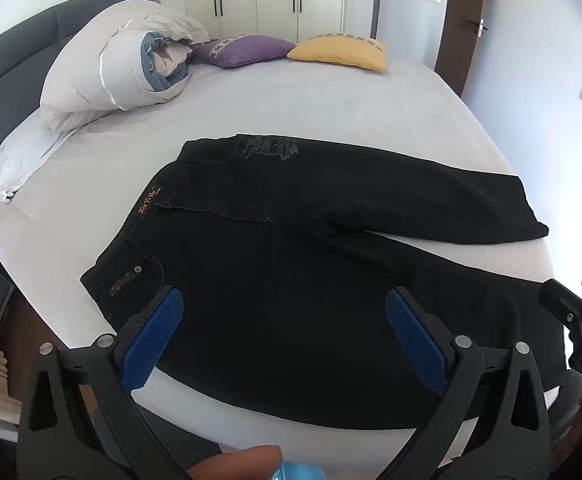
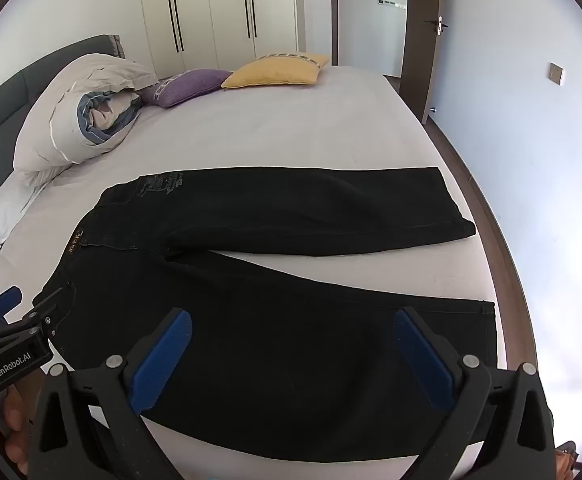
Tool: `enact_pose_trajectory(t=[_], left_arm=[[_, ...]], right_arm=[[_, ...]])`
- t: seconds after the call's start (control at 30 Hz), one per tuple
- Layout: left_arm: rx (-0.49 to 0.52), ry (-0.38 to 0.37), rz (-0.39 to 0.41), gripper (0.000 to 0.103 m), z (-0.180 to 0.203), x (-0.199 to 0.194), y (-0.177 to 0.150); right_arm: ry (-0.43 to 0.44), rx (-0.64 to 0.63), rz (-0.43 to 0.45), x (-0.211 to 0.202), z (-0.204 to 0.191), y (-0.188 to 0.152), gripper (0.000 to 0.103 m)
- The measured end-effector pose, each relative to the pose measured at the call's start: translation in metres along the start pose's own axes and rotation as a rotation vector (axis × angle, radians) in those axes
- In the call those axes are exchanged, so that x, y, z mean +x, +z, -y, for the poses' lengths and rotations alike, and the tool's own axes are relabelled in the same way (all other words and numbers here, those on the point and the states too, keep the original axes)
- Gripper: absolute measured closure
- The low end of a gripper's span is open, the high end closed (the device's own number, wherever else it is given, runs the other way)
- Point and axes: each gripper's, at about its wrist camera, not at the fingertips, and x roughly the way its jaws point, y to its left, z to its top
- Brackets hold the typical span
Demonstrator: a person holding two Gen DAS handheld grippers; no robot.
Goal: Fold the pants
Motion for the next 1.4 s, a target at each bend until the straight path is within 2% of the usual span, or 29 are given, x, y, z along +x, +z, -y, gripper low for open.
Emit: enact_pose_trajectory(t=[0.37,0.53,1.4], left_arm=[[0.015,0.01,0.014,0.0,0.007,-0.014,-0.006],[0.011,0.015,0.005,0.0,0.005,0.001,-0.004],[0.013,0.007,0.006,0.0,-0.002,0.003,-0.011]], right_arm=[[0.001,0.001,-0.004,0.001,-0.001,-0.001,0.0],[0.004,-0.003,-0.005,0.0,-0.001,-0.001,0.0],[0.004,-0.008,-0.002,0.001,-0.012,-0.005,0.0]])
